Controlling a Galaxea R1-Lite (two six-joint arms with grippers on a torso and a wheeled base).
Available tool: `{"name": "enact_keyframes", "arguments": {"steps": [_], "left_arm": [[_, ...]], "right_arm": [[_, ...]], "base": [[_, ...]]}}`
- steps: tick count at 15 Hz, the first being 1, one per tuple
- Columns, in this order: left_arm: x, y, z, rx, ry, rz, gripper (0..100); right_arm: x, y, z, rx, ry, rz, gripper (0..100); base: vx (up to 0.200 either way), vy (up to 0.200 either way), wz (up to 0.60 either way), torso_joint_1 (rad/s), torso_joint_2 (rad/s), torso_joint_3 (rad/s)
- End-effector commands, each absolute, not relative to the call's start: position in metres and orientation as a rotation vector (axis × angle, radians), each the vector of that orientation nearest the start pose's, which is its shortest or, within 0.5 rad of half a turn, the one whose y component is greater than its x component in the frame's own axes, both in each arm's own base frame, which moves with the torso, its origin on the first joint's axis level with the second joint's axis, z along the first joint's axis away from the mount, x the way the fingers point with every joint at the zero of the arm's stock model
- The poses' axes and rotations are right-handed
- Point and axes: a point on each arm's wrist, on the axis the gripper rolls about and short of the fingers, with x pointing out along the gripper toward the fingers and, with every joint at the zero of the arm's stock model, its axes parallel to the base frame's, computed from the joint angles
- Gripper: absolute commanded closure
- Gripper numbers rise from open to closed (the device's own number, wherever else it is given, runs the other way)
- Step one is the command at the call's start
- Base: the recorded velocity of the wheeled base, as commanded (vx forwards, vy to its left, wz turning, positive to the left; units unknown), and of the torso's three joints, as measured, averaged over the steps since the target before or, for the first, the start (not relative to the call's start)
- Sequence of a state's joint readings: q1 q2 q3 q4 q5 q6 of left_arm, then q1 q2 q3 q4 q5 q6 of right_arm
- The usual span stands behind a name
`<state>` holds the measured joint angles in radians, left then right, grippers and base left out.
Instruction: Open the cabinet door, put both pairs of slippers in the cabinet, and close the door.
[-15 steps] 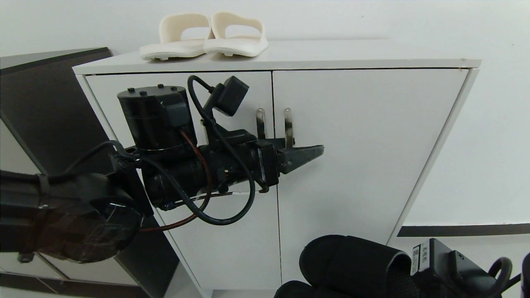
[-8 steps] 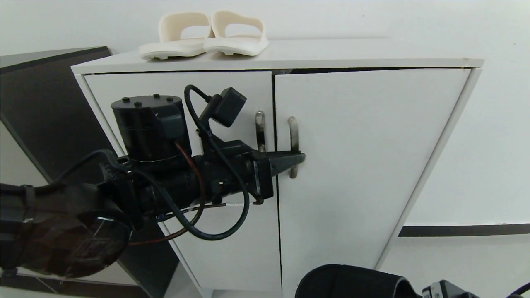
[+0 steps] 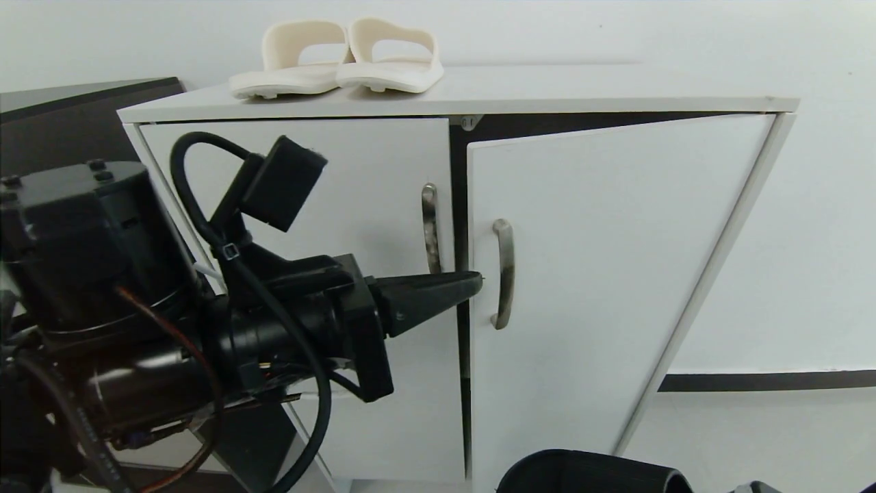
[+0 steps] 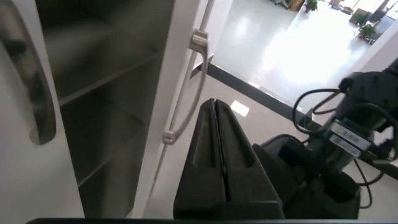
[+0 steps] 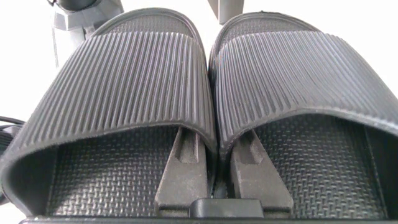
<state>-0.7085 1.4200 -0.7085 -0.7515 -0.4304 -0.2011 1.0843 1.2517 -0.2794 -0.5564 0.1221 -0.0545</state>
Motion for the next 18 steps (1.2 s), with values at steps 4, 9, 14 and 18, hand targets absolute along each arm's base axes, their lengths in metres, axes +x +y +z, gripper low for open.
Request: {"name": "enact_keyframes", "arguments": {"steps": [4,9,14,18], "left_arm": [[0.178,-0.134,0.249,-0.205,0.044,-1.042,100],[0.219,-0.157,0.255,-0.254,0.07,-1.026,100],[0.248,-0.175,0.255,-0.253,0.065,-1.023,100],[0.262,-0.185,0.254,-0.252,0.061,-1.024,100]], "right_arm": [[0.071,0.142,0.14,-0.268,0.356,1.208,100],[0.069,0.14,0.137,-0.279,0.363,1.212,100],[0.064,0.141,0.134,-0.29,0.372,1.239,100],[0.064,0.143,0.131,-0.302,0.394,1.241,100]], "base": [[0.0,0.0,0.0,0.0,0.0,0.0],[0.0,0.0,0.0,0.0,0.0,0.0],[0.0,0.0,0.0,0.0,0.0,0.0],[0.0,0.0,0.0,0.0,0.0,0.0]]}}
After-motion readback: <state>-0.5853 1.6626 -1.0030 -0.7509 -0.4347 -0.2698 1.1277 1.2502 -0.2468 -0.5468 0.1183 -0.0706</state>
